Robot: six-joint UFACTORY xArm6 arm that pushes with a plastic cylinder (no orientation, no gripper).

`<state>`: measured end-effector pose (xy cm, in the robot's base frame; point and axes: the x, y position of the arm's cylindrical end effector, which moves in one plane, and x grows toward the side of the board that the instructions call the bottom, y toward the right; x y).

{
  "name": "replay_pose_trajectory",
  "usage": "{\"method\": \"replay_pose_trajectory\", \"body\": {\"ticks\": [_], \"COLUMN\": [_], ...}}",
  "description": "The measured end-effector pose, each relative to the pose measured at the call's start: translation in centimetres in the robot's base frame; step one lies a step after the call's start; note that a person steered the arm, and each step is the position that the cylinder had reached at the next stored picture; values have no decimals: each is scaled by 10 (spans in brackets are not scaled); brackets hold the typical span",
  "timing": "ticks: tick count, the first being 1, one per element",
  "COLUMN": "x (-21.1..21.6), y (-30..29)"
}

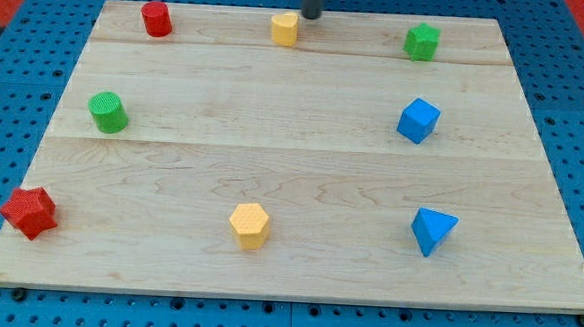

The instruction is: Move the yellow heart diagonal to the red circle

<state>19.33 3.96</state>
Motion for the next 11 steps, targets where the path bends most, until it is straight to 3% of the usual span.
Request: {"method": "replay_pose_trajectory", "body": {"ticks": [1, 2, 3, 6, 8, 9, 11], "x": [11, 31, 30, 20, 78, 49, 64], "y": [23, 2, -48, -97, -93, -75, -149]}}
